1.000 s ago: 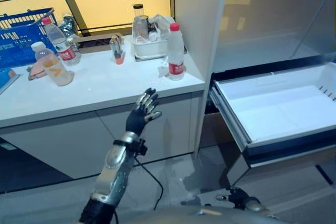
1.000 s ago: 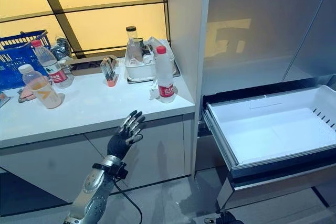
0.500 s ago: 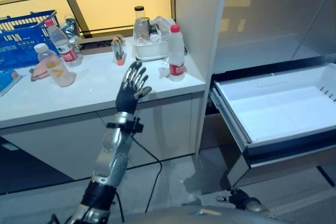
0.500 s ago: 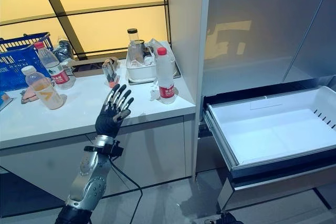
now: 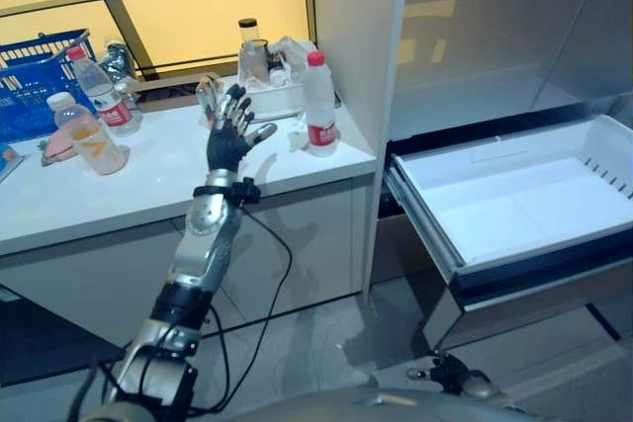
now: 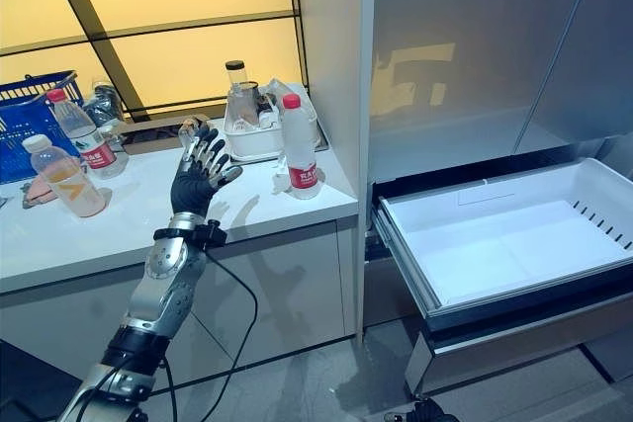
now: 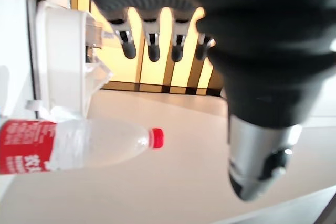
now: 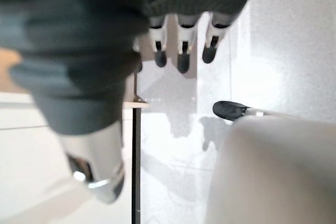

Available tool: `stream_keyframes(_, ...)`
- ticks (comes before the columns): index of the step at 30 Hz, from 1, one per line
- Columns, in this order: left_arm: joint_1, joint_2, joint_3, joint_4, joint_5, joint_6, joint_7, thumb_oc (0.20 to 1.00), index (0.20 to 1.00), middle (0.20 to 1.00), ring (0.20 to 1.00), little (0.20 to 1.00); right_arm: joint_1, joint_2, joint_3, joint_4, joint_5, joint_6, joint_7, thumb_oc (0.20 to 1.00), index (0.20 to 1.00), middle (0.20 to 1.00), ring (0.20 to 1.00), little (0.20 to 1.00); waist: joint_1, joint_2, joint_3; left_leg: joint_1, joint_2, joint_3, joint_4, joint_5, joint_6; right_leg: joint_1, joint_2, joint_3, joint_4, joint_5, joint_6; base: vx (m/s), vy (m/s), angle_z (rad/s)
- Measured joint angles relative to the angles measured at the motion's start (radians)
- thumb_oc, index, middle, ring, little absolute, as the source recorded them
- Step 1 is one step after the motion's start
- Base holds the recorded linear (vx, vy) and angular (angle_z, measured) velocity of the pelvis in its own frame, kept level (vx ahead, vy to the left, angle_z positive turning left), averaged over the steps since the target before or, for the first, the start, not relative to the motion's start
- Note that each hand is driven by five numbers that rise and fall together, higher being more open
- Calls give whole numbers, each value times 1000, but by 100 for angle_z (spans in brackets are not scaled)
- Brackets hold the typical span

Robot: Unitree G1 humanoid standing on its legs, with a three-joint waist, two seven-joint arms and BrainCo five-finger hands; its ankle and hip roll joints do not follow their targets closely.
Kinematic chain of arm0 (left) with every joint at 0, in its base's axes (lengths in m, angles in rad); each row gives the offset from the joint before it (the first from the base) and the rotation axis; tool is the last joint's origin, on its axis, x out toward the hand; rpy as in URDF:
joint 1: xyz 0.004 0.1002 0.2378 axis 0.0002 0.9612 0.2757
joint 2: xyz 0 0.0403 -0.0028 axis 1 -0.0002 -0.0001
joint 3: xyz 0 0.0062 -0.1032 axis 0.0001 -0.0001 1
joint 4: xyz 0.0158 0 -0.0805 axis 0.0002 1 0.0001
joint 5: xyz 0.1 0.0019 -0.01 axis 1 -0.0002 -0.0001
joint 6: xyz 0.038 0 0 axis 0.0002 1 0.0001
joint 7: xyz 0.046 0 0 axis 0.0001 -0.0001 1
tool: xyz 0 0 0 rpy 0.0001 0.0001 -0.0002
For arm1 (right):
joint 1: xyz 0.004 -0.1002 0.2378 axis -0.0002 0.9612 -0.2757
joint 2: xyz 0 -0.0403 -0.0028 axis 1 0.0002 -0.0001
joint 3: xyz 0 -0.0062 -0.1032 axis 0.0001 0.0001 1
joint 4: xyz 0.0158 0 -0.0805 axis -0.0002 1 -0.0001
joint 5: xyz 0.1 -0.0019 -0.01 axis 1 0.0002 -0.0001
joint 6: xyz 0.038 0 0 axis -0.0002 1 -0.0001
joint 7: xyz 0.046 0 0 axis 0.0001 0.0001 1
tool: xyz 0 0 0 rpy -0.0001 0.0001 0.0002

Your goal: Take the drinks into the refrigerator

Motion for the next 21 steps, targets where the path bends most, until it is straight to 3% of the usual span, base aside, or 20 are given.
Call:
stream_keyframes(12, -225, 43, -94, 282, 72, 53, 21, 1000, 1000, 1000, 1000, 1000, 1, -5, 3, -1, 1, 0, -4, 1000, 1000, 1000, 1000, 1000, -25, 7, -10, -1, -1, 7, -2, -1, -1, -4, 0, 6, 0, 1, 1, 0, 0, 0)
stream_keyframes(21, -279, 44, -130, 384, 74, 70, 16, 1000, 1000, 1000, 1000, 1000, 32, -20, 4, 5, 18, 1, -8, 1000, 1000, 1000, 1000, 1000, -30, 9, -11, -7, -2, 19, 2, 2, -7, -16, 2, 17, 0, 4, 0, -3, -3, -3)
